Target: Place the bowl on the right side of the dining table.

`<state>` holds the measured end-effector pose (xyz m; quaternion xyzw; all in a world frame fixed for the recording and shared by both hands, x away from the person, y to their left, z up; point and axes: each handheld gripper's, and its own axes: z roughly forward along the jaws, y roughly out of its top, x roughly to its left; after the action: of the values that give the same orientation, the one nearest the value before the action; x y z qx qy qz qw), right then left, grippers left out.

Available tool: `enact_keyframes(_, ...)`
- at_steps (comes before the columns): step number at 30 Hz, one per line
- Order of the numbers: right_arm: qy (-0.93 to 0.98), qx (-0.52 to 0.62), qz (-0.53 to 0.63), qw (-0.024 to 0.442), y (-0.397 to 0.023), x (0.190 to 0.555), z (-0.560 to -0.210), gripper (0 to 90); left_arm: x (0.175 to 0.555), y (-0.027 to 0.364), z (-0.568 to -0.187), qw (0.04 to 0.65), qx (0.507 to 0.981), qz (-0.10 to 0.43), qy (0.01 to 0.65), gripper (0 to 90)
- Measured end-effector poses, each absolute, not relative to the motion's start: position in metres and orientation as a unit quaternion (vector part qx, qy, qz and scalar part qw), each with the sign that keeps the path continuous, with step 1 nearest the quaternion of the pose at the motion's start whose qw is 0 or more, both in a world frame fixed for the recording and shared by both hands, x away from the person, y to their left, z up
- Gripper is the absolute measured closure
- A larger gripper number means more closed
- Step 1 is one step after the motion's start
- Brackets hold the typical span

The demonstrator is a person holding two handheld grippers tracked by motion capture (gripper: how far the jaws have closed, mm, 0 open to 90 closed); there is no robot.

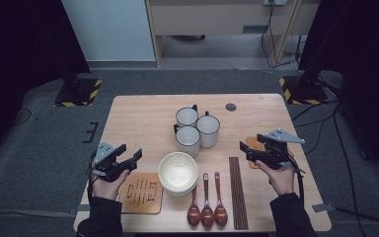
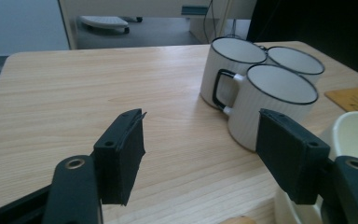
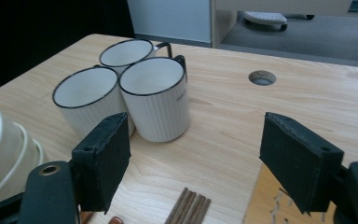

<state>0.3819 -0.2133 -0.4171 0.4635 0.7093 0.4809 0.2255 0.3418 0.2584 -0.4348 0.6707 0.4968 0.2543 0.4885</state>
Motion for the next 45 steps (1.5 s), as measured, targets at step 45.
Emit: enact_keyframes(45,0.737,0.389,0.520,0.184,-0.114,0.379,-0.400,31.7,0.332,0.212,-0.434,0.503,0.698,0.243,0.449,41.9)
